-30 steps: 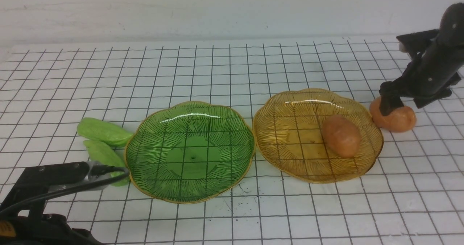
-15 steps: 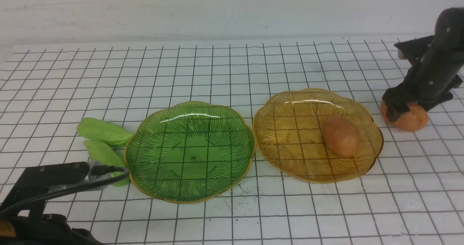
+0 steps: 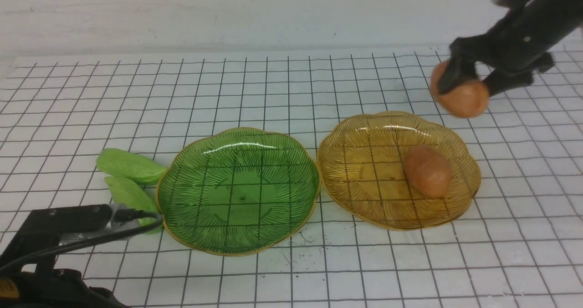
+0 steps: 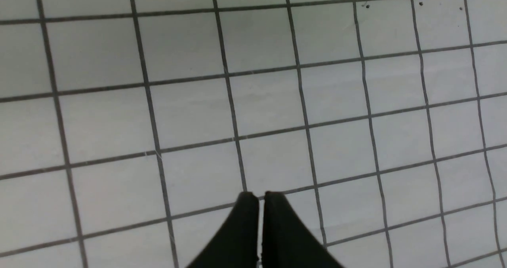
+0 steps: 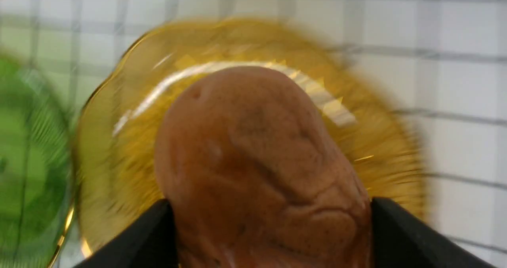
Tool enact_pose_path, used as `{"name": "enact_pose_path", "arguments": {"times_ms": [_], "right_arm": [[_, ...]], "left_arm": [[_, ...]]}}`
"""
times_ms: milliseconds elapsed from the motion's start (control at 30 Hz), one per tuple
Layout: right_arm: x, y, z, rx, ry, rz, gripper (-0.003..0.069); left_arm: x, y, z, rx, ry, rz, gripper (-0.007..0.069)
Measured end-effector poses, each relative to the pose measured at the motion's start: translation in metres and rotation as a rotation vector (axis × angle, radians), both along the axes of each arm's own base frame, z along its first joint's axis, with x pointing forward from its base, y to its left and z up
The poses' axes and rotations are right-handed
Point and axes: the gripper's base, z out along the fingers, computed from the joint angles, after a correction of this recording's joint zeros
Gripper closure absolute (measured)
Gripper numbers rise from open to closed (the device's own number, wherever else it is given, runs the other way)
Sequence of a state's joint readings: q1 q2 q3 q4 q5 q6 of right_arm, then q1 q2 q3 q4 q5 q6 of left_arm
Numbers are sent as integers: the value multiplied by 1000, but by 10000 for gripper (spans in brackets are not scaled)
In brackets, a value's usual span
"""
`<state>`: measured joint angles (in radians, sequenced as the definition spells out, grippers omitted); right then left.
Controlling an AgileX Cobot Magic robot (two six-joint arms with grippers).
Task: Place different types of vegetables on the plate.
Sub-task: 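Put the potato onto the plate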
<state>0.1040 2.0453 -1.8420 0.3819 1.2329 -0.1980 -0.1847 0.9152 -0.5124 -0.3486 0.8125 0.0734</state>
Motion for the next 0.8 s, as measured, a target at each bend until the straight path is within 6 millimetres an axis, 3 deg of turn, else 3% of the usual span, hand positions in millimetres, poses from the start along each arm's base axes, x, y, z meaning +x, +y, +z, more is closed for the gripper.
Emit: {"name": "enact_pose_path", "arguments": {"times_ms": [267,367,600,800], "right_arm": [[-19,68,-41,-233,62,235,106],[-25,83,-42,-290,56,243,104],[-31,97,-40,-305,56,207,-22],[-48,90,-15,-286,28,158,-18]], "left_arm": [[0,1,0,11,-2,-4,596],[0,1,0,11,-1,-4,573],[0,1,0,-3,10,26,454],[1,1,0,1,3,28,323]]}}
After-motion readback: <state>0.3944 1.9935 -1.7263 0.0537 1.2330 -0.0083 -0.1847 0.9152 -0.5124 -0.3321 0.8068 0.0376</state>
